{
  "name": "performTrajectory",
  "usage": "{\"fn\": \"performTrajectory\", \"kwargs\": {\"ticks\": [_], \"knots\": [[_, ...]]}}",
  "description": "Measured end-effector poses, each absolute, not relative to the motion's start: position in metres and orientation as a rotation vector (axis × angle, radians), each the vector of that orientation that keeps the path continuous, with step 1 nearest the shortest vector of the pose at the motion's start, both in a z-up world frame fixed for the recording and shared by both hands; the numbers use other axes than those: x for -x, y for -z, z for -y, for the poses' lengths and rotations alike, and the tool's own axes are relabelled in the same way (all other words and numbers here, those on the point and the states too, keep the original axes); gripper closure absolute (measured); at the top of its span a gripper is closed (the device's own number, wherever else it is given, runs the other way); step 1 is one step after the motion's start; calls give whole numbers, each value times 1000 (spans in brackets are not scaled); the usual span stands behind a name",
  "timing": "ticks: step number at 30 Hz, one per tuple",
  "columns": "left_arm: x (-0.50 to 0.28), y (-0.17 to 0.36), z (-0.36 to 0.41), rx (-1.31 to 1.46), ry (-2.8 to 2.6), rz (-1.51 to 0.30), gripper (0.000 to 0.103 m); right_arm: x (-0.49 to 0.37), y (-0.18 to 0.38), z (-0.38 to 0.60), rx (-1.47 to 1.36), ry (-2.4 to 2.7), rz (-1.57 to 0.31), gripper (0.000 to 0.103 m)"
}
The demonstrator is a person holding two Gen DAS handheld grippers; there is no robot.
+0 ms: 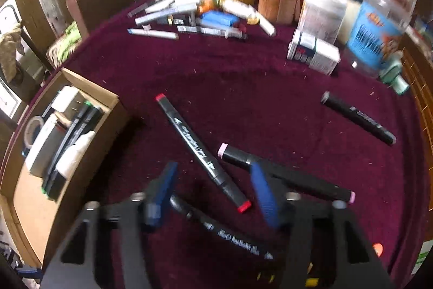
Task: Organize rigid objects
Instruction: 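Grasp the black red-capped marker with the right tool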
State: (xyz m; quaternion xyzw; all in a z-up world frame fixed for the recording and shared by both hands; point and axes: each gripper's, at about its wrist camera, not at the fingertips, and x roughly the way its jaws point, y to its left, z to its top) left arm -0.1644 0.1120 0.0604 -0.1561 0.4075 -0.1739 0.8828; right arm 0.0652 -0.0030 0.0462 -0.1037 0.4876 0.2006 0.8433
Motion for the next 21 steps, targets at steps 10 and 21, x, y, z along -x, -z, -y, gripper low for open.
{"fn": "performTrajectory", "kwargs": {"ticks": [10,21], "knots": [[161,-56,-115,353,371,-865,5,-88,-36,-31,246,-439,-1112,87],[175,-61,-122,373,370,-849,5,-49,-59,-28,-78,-540,-1257,89]]}}
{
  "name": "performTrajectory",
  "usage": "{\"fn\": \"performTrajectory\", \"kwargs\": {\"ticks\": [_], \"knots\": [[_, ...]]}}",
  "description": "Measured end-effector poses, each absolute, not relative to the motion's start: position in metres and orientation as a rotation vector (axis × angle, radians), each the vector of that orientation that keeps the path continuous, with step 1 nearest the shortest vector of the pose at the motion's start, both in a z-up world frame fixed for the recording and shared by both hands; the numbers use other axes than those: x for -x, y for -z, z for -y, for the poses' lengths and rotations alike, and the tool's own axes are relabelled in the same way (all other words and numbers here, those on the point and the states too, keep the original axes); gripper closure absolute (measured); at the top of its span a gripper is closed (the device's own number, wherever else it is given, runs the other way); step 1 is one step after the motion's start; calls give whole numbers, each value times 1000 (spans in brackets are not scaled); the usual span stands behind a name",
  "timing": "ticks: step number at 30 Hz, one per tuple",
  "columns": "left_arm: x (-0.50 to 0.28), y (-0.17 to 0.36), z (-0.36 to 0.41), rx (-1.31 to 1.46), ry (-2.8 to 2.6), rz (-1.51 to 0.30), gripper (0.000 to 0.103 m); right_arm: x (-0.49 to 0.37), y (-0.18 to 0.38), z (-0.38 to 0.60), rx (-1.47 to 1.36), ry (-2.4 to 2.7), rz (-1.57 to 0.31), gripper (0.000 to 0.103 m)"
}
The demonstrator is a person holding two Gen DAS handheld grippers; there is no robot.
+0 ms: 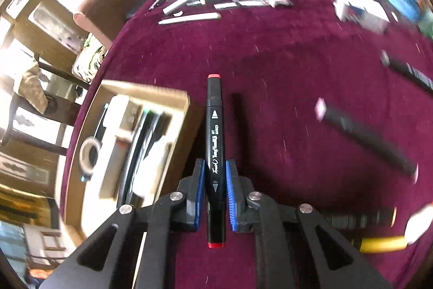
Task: Organize rigid objects
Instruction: 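Grasp the black red-capped marker with the right tool, then pass the red-capped marker from the right tool into the left tool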
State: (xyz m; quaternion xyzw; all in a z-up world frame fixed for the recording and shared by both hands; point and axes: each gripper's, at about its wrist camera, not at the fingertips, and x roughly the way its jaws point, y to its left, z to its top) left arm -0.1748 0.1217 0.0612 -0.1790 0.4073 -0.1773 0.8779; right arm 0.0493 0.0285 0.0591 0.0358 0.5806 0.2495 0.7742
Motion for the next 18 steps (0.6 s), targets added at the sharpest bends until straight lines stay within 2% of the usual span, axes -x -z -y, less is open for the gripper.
{"fn": "performTrajectory", "kwargs": {"ticks": [8,10,11,13,15,18], "knots": [[178,-63,-116,363,371,-851,5,28,-36,31,-182,-485,-1276,86],[181,-65,-112,345,361,-849,5,38,-36,37,-171,-504,-1254,75],[182,-66,-111,335,354,-846,5,38,-37,39,-171,-512,-1237,73],[182,-68,-108,318,344,-846,5,42,-46,48,-167,-521,-1169,59],[180,-70,-104,301,336,-851,5,46,-59,61,-176,-536,-1091,51],[174,-75,-92,257,328,-854,6,44,-74,80,-144,-471,-966,48]]}}
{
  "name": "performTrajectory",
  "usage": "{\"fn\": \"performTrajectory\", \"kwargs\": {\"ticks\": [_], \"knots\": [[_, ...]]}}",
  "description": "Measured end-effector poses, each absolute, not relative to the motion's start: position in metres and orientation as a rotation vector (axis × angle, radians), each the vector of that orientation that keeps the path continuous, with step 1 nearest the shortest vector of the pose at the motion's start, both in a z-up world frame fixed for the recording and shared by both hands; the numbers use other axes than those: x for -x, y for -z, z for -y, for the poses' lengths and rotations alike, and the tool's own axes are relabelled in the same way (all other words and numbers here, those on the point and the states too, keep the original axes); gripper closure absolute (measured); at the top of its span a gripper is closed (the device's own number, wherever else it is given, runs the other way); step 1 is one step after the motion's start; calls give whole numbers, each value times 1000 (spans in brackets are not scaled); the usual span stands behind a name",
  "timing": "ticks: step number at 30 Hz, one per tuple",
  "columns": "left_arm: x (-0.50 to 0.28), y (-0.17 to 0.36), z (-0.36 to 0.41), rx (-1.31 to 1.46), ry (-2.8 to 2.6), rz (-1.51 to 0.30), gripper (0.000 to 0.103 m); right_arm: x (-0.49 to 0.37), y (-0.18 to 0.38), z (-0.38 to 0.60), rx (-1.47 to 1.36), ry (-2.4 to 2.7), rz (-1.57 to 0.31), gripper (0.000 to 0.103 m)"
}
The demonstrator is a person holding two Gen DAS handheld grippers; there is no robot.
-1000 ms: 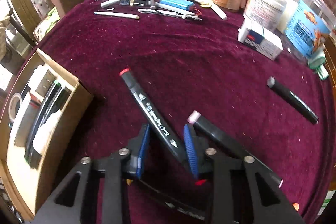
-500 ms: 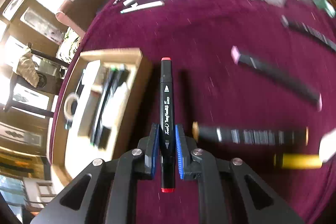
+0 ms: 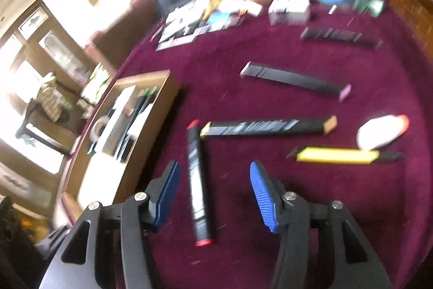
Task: Organize rigid objects
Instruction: 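Pass the red-capped marker from the right tool into the left tool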
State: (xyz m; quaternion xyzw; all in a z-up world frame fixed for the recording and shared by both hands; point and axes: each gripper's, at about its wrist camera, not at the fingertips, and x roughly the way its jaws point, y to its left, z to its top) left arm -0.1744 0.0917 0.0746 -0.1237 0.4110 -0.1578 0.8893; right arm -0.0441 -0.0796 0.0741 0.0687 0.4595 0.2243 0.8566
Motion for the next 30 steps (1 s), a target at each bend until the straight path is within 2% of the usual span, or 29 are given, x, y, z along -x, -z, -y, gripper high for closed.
{"fn": "performTrajectory", "kwargs": {"ticks": [3,6,14,15,16,17,18,19,20,28,29,30], "knots": [[163,-77,-76,213,327,-862,13,42,-83,95,-45,-306,-785,36],[142,-74,-60,178,313,-884,13,33,-81,110,16,-178,-651,35],[69,-39,-44,183,194,-981,14,24,-69,150,-89,-128,-637,35],[62,-34,-43,183,183,-984,16,24,-69,149,-96,-137,-640,35],[59,-31,-43,176,174,-981,22,23,-70,149,-105,-147,-643,35],[56,-26,-42,164,176,-991,48,22,-70,150,-111,-152,-641,35],[55,-24,-42,155,174,-997,62,22,-71,151,-113,-154,-639,35],[58,-26,-44,142,171,-976,72,23,-71,151,-114,-152,-638,35],[60,-25,-47,159,195,-984,77,22,-71,150,-117,-151,-642,35],[64,-23,-49,162,168,-972,78,25,-69,154,-140,-155,-658,34],[64,-23,-46,145,160,-968,75,25,-68,154,-138,-151,-657,34],[62,-23,-42,129,161,-964,64,24,-67,154,-136,-145,-659,34]]}}
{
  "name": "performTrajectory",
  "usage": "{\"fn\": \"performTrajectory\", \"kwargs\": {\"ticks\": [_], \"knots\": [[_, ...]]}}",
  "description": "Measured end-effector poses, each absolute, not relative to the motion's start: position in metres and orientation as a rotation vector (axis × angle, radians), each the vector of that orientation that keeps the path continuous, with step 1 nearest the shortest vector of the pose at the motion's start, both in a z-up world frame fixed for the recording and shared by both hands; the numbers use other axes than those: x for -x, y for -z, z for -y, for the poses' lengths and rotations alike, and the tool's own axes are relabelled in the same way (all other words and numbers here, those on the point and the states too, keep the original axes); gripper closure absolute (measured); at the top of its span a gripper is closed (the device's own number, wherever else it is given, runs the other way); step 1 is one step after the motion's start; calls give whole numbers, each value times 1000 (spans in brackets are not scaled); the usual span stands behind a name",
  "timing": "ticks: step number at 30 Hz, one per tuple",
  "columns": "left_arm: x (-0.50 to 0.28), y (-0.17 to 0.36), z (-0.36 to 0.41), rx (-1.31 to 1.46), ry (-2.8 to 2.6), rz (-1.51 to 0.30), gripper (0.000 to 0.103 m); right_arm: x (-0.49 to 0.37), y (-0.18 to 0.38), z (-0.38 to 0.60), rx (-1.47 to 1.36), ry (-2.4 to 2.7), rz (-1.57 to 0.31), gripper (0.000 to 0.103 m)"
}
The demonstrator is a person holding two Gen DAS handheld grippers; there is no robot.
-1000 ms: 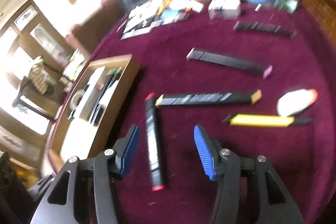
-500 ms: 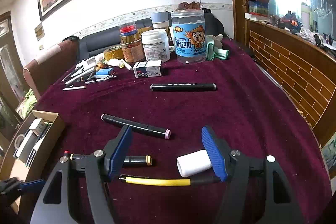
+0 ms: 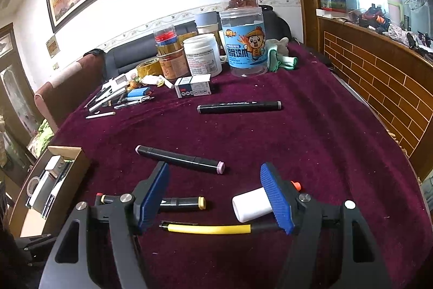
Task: Organize rigid objects
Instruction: 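Pass the red-capped marker from the right tool into the left tool, then grasp a black white-capped marker with the right tool while the left tool holds the red-capped marker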
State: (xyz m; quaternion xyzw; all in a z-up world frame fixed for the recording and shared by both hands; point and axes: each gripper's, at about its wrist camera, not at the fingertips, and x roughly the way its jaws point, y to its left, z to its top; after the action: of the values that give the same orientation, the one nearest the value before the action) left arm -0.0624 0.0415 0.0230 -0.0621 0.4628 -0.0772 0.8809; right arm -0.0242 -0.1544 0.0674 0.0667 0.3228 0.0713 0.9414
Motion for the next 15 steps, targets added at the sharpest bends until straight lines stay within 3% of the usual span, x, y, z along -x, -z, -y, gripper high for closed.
{"fn": "performTrajectory", "kwargs": {"ticks": [1,2,3,5,8,9,11,15], "knots": [[62,-22,-35,116,179,-960,56,23,-66,154,-133,-139,-662,34],[62,-22,-30,101,201,-956,37,22,-66,155,-130,-136,-666,34],[63,-21,-23,71,230,-951,27,21,-64,155,-129,-132,-674,34],[66,-19,-12,-2,217,-936,27,19,-63,154,-122,-125,-680,34],[71,-24,-20,26,240,-924,73,18,-62,153,-104,-108,-673,34],[73,-26,-25,48,248,-923,84,18,-62,153,-99,-102,-668,34],[83,-34,-39,69,235,-896,92,18,-62,154,-86,-86,-656,34],[107,-54,-62,126,238,-832,92,16,-60,155,-64,-56,-650,34]]}}
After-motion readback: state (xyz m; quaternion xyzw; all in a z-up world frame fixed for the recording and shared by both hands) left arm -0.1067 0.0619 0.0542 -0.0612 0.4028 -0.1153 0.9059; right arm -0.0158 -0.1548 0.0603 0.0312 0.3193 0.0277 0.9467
